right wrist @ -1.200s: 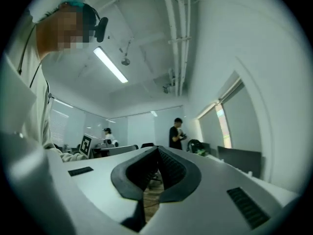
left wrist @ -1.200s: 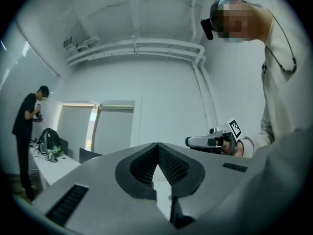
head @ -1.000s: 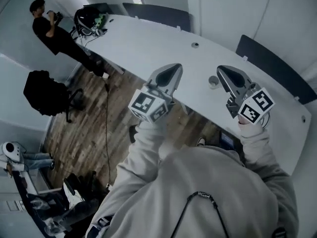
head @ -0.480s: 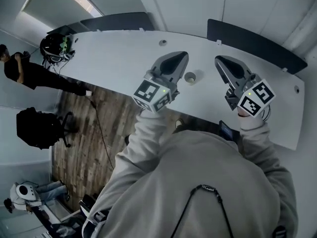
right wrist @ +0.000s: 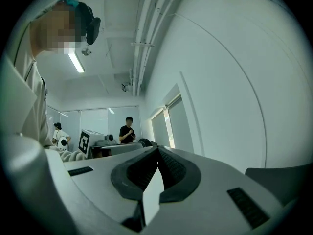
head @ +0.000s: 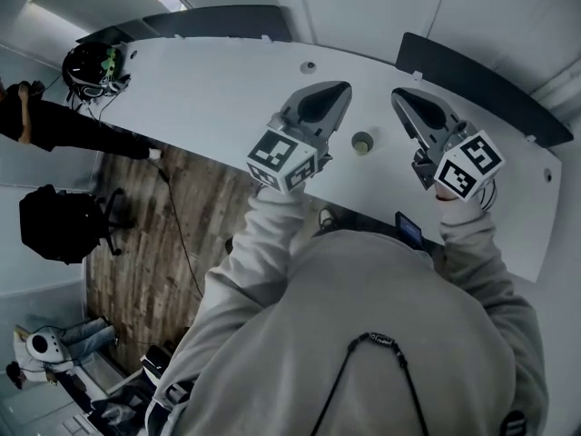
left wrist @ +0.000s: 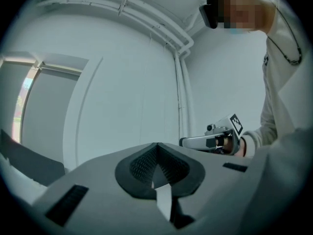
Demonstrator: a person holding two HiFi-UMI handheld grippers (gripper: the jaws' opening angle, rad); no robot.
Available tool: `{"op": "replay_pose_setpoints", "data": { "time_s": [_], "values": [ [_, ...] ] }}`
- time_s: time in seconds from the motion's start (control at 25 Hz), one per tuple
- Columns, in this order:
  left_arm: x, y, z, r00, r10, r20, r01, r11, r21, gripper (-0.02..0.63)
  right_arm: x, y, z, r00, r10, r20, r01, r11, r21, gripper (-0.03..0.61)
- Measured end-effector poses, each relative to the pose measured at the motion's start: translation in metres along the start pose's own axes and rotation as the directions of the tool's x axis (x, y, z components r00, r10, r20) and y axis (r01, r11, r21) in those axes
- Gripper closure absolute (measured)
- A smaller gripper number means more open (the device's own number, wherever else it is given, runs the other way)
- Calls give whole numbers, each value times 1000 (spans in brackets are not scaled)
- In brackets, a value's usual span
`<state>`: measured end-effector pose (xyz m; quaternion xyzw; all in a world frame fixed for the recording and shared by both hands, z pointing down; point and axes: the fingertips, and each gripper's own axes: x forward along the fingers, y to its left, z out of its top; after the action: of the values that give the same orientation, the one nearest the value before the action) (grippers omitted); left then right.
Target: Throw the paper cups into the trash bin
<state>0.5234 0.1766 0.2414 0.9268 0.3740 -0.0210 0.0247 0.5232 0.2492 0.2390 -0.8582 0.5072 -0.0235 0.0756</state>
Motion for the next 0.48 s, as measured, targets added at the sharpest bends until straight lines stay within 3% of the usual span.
{"op": "replay_pose_setpoints", "data": {
  "time_s": [0.2, 0.48],
  "values": [
    [-2, 46, -55, 998, 36, -57, -39, 998, -43, 614, 37, -29, -59, 992, -35, -122, 42, 998, 56, 560],
    [-4, 79, -125, 989, 57, -138, -76, 988, -133, 614, 57, -68, -138, 949, -117, -293, 149, 985, 88, 560]
  ]
}}
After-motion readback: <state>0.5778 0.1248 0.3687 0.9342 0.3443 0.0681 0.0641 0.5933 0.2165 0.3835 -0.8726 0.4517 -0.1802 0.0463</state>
